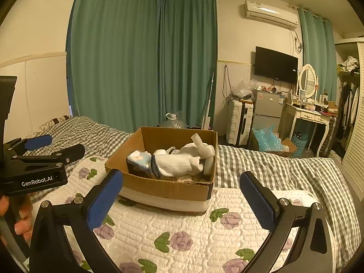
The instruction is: Organize soft objects
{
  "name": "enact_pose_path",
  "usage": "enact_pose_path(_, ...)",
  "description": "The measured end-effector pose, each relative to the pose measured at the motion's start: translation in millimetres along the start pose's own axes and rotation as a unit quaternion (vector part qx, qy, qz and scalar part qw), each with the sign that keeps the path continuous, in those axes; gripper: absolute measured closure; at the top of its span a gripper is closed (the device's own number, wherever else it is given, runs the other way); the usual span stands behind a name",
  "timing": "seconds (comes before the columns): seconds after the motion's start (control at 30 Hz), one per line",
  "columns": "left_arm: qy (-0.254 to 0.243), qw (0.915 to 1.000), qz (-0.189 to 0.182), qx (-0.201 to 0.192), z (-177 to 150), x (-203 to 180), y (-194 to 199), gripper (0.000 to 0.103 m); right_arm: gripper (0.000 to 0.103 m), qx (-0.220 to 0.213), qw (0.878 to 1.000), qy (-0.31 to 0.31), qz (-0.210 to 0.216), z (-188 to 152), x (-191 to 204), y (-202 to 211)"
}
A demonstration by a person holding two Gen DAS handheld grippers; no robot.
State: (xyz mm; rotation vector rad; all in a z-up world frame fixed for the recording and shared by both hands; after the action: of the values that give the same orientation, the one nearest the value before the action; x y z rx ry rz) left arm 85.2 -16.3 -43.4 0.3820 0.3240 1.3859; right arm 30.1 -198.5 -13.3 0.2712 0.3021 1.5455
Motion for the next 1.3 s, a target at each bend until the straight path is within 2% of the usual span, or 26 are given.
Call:
enact_pose_path(0.9,-0.004,1.0000,-0.001,0.004,-2.7,1.3,5.6,0.008,0.000,0.007,1.000,-0.010,-0.002,-5.7,-1.0,-1.7)
enact_pose_path(1.1,0.000,0.9997,-0.009,0.023,-3.1,5.0,-0.8,0.008,0.000,0.006,1.000,-0.010,-0.003,-6.0,-1.3,-0.7)
enact_pose_path(1.3,-0.011,0.9997,-0.001,0.021,-2.9,6.1,-1.6,0.008,0.000,0.007,1.000,-0.010,-0.003,-5.9,-1.3,-0.6)
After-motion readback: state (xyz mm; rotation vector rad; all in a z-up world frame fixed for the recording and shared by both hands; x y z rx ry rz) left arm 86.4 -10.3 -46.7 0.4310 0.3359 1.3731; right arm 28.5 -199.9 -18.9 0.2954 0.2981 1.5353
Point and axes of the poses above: each gripper's, at about its wrist camera, not at the fingertips, and y roughly against the way its jaws point, x to its left, z to its top, the point moved 4 cm from there along -y, roughly the way its jaws point, and after that the axes turned 1 degree about -x, right-handed, at the moved point
